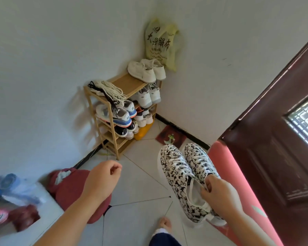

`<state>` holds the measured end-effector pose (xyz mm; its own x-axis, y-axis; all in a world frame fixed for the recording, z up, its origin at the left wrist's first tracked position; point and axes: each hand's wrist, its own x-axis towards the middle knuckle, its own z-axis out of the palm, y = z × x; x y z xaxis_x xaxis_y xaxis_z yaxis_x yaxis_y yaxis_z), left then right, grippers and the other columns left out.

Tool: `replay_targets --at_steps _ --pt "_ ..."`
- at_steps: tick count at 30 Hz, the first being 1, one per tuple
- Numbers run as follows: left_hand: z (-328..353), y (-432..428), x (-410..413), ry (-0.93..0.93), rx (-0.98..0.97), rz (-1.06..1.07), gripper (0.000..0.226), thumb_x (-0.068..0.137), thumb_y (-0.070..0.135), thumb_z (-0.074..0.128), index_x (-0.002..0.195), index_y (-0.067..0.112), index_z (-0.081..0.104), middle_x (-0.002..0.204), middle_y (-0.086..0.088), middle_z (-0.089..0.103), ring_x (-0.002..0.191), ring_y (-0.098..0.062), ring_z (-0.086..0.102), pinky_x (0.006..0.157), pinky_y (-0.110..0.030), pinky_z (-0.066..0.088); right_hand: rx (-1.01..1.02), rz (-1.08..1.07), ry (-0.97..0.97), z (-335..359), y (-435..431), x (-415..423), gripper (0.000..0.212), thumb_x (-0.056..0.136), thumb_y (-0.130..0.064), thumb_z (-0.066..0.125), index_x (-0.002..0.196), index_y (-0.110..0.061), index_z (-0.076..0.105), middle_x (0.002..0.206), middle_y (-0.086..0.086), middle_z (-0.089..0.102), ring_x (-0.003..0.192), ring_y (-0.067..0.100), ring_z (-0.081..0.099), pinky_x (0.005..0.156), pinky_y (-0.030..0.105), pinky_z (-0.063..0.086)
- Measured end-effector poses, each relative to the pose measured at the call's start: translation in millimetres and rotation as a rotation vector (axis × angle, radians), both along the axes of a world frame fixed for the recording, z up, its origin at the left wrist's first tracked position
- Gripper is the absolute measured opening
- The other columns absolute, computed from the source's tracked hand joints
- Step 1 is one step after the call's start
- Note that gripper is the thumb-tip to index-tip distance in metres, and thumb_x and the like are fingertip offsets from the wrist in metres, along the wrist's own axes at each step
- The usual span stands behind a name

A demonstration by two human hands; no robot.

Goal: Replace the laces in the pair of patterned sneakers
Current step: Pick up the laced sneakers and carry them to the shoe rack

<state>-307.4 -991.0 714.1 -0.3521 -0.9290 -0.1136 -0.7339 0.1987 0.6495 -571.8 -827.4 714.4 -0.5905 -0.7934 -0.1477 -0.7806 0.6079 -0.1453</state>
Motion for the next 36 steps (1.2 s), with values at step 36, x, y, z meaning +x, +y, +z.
replay_targets --at_steps 36 --pt "-14 -377 -194 -0.047 0.140 0.340 0.019 0.091 0.016 0.048 0.101 0.020 0.063 0.101 0.004 0.062 0.084 -0.010 0.053 0.072 -0.021 0.038 0.042 0.487 -0.218 -11 -512 -165 0.023 0.085 -0.028 0.052 0.070 -0.018 0.038 0.058 -0.002 0.039 0.051 0.010 0.034 0.047 0.024 0.027"
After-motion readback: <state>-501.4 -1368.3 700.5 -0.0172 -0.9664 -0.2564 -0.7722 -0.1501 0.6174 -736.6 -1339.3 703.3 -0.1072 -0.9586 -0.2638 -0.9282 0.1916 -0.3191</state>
